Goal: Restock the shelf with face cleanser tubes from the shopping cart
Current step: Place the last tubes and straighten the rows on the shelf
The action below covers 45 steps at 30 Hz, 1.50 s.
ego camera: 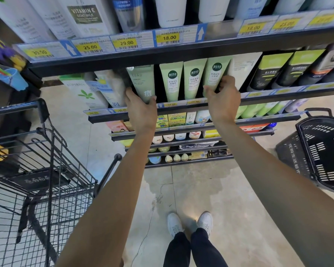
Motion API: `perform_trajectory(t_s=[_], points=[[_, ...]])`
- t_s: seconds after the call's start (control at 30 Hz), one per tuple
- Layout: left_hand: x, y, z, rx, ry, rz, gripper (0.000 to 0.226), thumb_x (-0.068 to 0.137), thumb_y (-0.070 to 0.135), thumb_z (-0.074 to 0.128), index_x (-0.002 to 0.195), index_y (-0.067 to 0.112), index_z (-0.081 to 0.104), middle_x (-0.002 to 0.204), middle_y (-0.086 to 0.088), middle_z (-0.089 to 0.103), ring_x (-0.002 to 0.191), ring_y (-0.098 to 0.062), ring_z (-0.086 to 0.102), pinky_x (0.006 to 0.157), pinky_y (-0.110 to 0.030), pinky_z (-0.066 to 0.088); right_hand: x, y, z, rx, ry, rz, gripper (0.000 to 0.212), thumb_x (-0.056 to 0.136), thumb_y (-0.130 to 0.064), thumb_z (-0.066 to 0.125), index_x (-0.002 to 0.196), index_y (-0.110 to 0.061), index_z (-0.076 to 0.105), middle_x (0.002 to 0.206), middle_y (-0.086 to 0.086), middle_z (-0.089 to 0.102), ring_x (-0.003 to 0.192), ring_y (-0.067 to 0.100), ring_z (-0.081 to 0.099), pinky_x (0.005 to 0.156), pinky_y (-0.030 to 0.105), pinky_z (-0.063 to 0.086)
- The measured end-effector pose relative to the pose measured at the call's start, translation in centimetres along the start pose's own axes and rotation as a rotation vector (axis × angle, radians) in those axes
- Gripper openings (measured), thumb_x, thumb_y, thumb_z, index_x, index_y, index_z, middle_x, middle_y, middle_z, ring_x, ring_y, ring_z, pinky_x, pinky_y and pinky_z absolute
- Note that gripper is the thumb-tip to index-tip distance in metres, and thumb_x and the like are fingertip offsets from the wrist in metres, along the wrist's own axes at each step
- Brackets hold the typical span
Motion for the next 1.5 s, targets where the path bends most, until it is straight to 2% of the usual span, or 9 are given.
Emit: perform_trajectory(t_s=[0.13, 0.27, 0.5, 0.7, 0.93, 1.1, 1.33, 1.43, 1.5], points=[[0.2, -0.2, 0.2, 0.004, 0.007, 0.032, 0.059, 0.087, 0.028, 0.077, 0.132, 0.008, 0.045, 0.132, -0.008, 0.06, 0.113, -0.031, 0.063, 0.089, -0.05, 0.057, 0.5, 0.0, 0.5, -0.012, -0.001, 0.018, 0.049, 0.089, -0.042, 0.077, 0.123, -0.013, 0.057, 0.1, 0.0, 0.074, 0.094, 0.025, 0.07, 0.084, 0.044, 0.058], [0.3, 0.0, 0.2, 0.053, 0.002, 0.062, 0.049, 0.089, 0.03, 0.074, 0.126, 0.01, 0.048, 0.126, -0.007, 0.065, 0.108, -0.031, 0.065, 0.083, -0.047, 0.058, 0.7, 0.2, 0.9, -0.032, 0.006, 0.018, 0.045, 0.088, -0.041, 0.077, 0.118, -0.014, 0.056, 0.093, 0.0, 0.073, 0.088, 0.027, 0.069, 0.078, 0.045, 0.058], [0.2, 0.1, -0.3, 0.113, 0.007, 0.075, 0.048, 0.089, 0.031, 0.075, 0.124, 0.009, 0.05, 0.124, -0.008, 0.066, 0.107, -0.03, 0.066, 0.082, -0.044, 0.057, 0.7, -0.3, 1.0, -0.079, 0.002, -0.031, 0.035, 0.091, -0.035, 0.073, 0.111, -0.012, 0.057, 0.098, 0.002, 0.073, 0.09, 0.028, 0.07, 0.079, 0.043, 0.058], [0.0, 0.3, -0.3, 0.155, -0.011, 0.095, 0.048, 0.091, 0.03, 0.074, 0.126, 0.008, 0.05, 0.126, -0.009, 0.064, 0.109, -0.031, 0.064, 0.083, -0.043, 0.055, 0.3, -0.2, 0.8, -0.1, -0.005, -0.087, 0.033, 0.092, -0.029, 0.071, 0.117, -0.011, 0.059, 0.105, 0.004, 0.074, 0.095, 0.026, 0.07, 0.08, 0.034, 0.054], [-0.1, 0.1, 0.0, 0.189, -0.037, 0.099, 0.045, 0.094, 0.031, 0.071, 0.126, 0.009, 0.049, 0.128, -0.008, 0.062, 0.11, -0.032, 0.063, 0.077, -0.038, 0.049, 0.5, -0.1, 1.1, -0.103, -0.023, -0.092, 0.037, 0.094, -0.029, 0.07, 0.125, -0.011, 0.057, 0.109, 0.006, 0.074, 0.098, 0.028, 0.07, 0.084, 0.037, 0.056], [-0.9, 0.2, -0.1, 0.187, -0.061, 0.11, 0.054, 0.095, 0.03, 0.07, 0.138, 0.008, 0.046, 0.136, -0.011, 0.055, 0.116, -0.034, 0.06, 0.087, -0.043, 0.051, 0.5, 0.2, 1.3, -0.093, -0.051, -0.071, 0.028, 0.095, -0.028, 0.071, 0.115, -0.013, 0.058, 0.104, 0.005, 0.074, 0.094, 0.027, 0.071, 0.078, 0.033, 0.053], [-2.6, 0.5, -0.9, 0.216, -0.097, 0.134, 0.067, 0.098, 0.025, 0.066, 0.154, 0.005, 0.033, 0.154, -0.013, 0.042, 0.132, -0.033, 0.05, 0.103, -0.042, 0.046, 0.2, 0.5, 1.1, -0.118, -0.11, -0.074, 0.022, 0.095, -0.025, 0.069, 0.11, -0.013, 0.058, 0.095, 0.005, 0.073, 0.087, 0.027, 0.071, 0.075, 0.038, 0.058], [-3.8, 1.0, -1.3, 0.239, -0.104, 0.149, 0.066, 0.1, 0.029, 0.063, 0.154, 0.005, 0.033, 0.156, -0.013, 0.039, 0.137, -0.034, 0.047, 0.106, -0.044, 0.045, -0.2, 0.1, 0.1, -0.114, -0.131, -0.07, 0.026, 0.096, -0.025, 0.068, 0.118, -0.012, 0.06, 0.101, 0.006, 0.074, 0.092, 0.028, 0.071, 0.079, 0.039, 0.058], [-5.0, 1.4, -1.4, 0.274, -0.118, 0.153, 0.063, 0.101, 0.029, 0.062, 0.152, 0.003, 0.035, 0.154, -0.015, 0.041, 0.137, -0.035, 0.046, 0.103, -0.045, 0.046, -0.8, -0.1, -1.1, -0.14, -0.133, -0.071, 0.039, 0.098, -0.027, 0.066, 0.132, -0.01, 0.058, 0.114, 0.009, 0.073, 0.103, 0.03, 0.07, 0.086, 0.041, 0.058]])
Point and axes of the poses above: each hand's wrist, its own x-axis towards the middle knuckle, its own z-axis out of the palm, y = z × x, the point moved 10 cm from there along x, towards the middle knuckle
